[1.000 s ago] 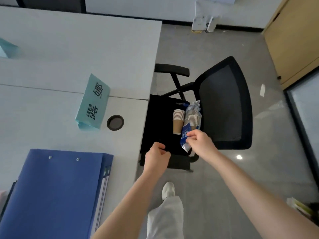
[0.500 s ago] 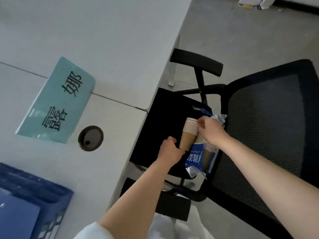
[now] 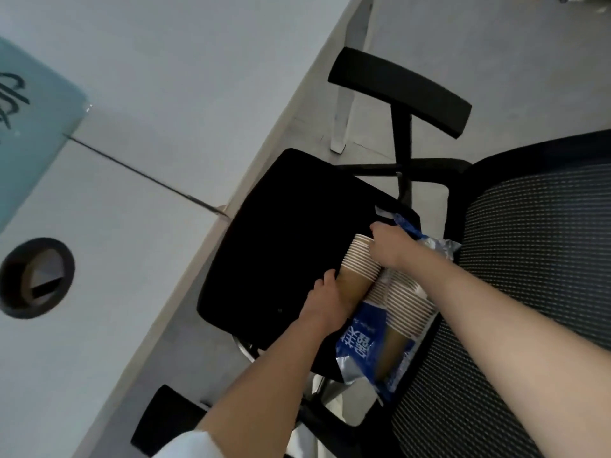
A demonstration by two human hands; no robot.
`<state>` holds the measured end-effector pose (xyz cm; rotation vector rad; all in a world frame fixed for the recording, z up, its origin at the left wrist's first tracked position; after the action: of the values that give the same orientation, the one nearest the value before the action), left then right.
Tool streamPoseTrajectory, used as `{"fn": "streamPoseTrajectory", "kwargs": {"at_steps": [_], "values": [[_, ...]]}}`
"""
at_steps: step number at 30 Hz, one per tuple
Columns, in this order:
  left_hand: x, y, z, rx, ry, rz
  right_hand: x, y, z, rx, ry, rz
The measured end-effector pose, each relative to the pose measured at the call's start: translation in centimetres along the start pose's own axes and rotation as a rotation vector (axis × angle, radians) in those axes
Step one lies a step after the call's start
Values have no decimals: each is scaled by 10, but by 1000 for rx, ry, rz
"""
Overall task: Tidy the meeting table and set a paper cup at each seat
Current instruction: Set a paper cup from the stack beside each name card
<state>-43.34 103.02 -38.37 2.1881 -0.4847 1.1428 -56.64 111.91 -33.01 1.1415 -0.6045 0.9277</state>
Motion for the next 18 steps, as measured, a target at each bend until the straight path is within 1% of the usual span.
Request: {"fn": "streamPoseTrajectory", "kwargs": {"at_steps": [2,6,10,15,18], "values": [[-5,-3,-3,27,-40,-8,-6,-7,-3,15,-2,8],[-4,-3,-7,39,-87,-51,-5,-6,-9,-47,2,-60],[20,11,-9,51,-92,-84,14,3,-5,-78,22,-49],[81,38,-23,23,-213,-3,70,26,17,-76,102,2],[135,56,-38,-33,-295,40,120,39,44,-48,143,-13]]}}
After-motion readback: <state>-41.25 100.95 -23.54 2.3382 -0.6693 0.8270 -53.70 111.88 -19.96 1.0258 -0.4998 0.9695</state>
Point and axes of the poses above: each hand's wrist, its own x-axis away from the middle knuckle, its own y-axis out of the back of the hand, z = x × y, the point moved 8 cm from there along -x, towards the middle knuckle, and after that the axes turned 10 degrees about z, right-handed, at the moved point
